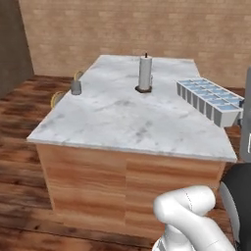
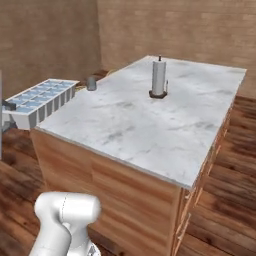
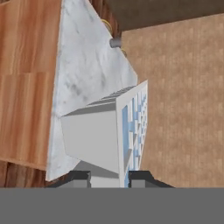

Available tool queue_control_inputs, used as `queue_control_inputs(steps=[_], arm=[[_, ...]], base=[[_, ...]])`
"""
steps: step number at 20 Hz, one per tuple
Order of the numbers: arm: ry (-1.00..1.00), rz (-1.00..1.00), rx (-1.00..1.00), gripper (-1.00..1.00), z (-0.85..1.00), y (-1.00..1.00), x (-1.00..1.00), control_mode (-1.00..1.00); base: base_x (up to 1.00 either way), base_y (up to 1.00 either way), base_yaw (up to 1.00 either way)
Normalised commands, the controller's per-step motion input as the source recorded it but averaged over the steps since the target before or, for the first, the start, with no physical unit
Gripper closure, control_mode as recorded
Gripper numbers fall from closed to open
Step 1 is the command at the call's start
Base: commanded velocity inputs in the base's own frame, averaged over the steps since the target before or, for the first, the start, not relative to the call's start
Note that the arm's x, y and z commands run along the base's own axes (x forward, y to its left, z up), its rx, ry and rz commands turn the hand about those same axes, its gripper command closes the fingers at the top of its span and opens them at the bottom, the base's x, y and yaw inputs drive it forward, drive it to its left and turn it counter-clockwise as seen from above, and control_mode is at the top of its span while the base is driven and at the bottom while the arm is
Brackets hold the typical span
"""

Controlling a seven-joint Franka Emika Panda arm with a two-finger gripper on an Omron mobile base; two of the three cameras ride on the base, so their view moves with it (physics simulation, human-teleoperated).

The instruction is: Open the freezer door, pick up the ice cube tray from the freezer, and place it on the dining counter.

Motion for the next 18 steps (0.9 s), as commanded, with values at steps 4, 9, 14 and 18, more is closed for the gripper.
queue_control_inputs(steps=[4, 9, 14, 18], arm=[[0.0, 0.0, 0.0, 1.0, 0.0, 0.0, 0.0, 1.0], [0.0, 0.0, 0.0, 1.0, 0.0, 0.0, 0.0, 1.0], [0.0, 0.0, 0.0, 1.0, 0.0, 0.0, 0.0, 1.0], [0.0, 0.0, 0.0, 1.0, 0.0, 0.0, 0.0, 1.0]], base=[[0.11, 1.0, -0.59], [0.09, 1.0, -0.57], [0.36, 1.0, -0.35], [0.41, 1.0, -0.04]])
